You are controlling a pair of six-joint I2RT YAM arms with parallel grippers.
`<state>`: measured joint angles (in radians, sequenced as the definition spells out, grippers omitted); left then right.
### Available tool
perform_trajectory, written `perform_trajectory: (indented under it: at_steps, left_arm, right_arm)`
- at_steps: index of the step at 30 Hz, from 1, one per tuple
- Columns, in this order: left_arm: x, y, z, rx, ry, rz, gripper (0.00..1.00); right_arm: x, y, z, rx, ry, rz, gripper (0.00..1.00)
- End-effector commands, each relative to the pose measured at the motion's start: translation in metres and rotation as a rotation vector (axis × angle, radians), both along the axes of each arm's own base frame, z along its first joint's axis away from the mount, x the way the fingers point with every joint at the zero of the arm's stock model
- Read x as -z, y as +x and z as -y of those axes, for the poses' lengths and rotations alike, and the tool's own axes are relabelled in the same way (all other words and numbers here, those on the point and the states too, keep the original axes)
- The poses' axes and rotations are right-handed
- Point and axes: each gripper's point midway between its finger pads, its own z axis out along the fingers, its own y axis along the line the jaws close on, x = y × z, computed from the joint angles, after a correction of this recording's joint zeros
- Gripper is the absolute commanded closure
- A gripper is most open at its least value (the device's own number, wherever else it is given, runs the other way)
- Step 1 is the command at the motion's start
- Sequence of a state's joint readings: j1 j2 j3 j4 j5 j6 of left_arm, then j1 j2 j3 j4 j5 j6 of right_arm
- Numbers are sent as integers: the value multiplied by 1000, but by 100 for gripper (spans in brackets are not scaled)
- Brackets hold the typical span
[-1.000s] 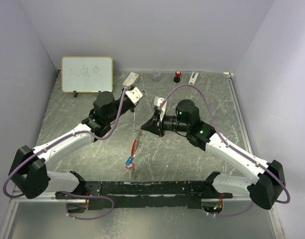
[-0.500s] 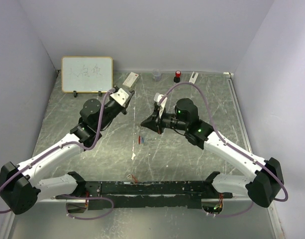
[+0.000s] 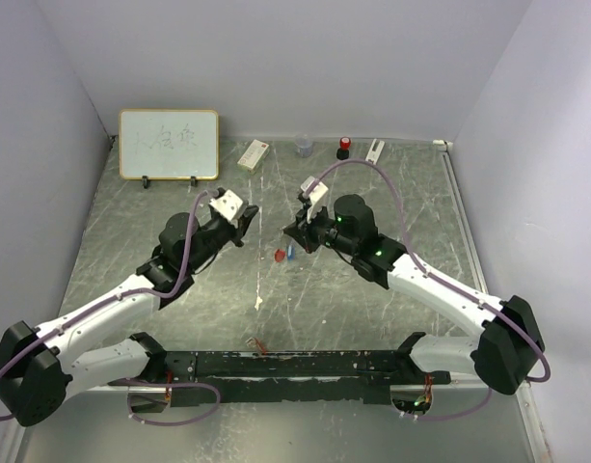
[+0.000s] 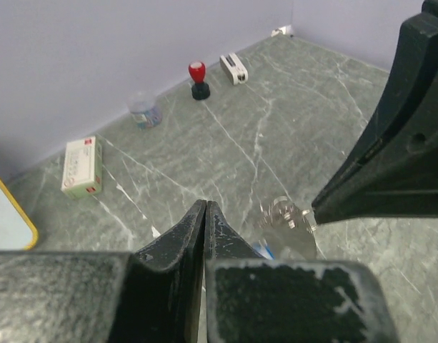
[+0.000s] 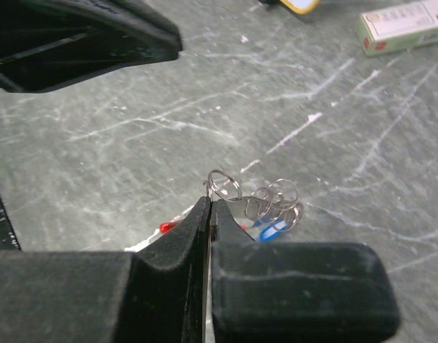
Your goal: Put the keys on the keyring
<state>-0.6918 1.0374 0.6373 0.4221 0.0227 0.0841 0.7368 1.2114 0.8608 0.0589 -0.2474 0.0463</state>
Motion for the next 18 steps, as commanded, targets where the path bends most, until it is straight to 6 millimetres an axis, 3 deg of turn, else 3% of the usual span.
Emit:
perform_trajectory:
  at_steps: [1,9,14,18]
  left_arm:
    - [8,-7,4,27,-61,-46,87]
    - [31,-32,11,123,-112,-141,87]
    - [63,-57,17,160,-160,-343,88]
    - [90,-70,17,84,-139,-560,84]
  right_arm:
    - [8,16,10,101,-3,18,100]
    - [26,21,21,168,-18,-3,100]
    - [36,26,30,213,-24,-24,100]
    - [37,33,39,249,-21,-35,100]
